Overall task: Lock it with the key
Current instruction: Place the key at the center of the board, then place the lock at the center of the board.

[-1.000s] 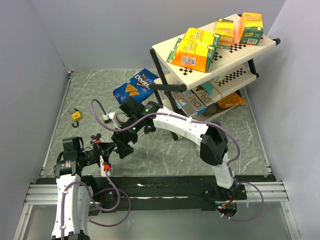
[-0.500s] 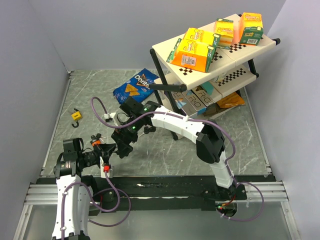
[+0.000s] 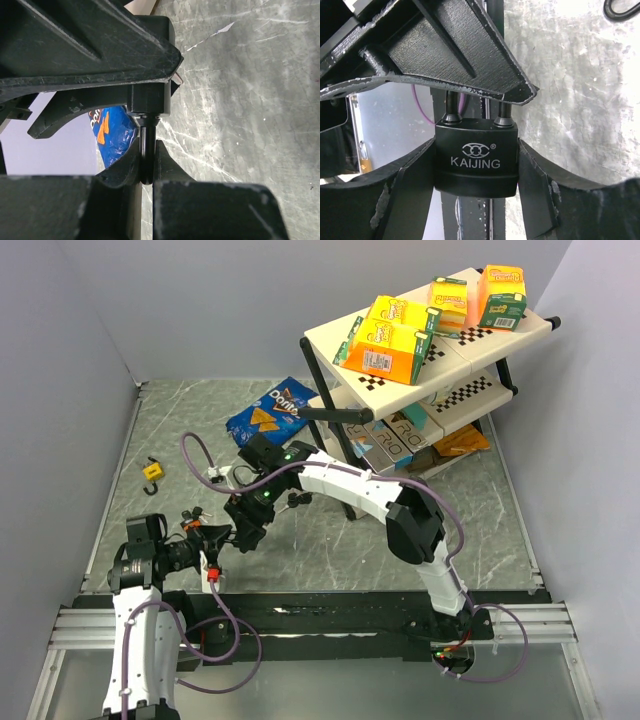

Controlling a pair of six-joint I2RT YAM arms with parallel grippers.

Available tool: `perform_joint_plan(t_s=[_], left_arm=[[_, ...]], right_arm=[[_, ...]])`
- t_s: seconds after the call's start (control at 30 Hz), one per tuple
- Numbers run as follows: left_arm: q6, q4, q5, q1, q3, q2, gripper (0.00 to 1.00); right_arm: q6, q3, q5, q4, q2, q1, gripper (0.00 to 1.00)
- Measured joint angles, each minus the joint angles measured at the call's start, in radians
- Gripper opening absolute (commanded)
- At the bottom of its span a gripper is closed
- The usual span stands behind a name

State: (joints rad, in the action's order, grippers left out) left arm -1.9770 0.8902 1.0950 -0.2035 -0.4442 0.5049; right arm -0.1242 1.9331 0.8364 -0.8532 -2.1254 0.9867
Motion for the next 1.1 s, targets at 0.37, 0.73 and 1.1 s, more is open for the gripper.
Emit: perform_joint_plan(t_s=[0.37, 0.73, 1.1], left_arm=[[-0.001, -0.058, -0.013, 0.0, -0.001, 0.012, 0.98], [0.589, -0.283, -0.173, 0.0, -0.045, 0.005, 0.96], [1.565, -0.396, -0.421, -0.052, -0.28, 0.266, 0.96]], right_arm=[[-0.002, -0.02, -0.032, 0.02, -0.003, -0.043, 0.0], [0.173, -0.237, -0.34, 0.198, 0.052, -0.195, 0.0], [0.38, -0.143, -0.731, 0.254, 0.026, -0.155, 0.0]])
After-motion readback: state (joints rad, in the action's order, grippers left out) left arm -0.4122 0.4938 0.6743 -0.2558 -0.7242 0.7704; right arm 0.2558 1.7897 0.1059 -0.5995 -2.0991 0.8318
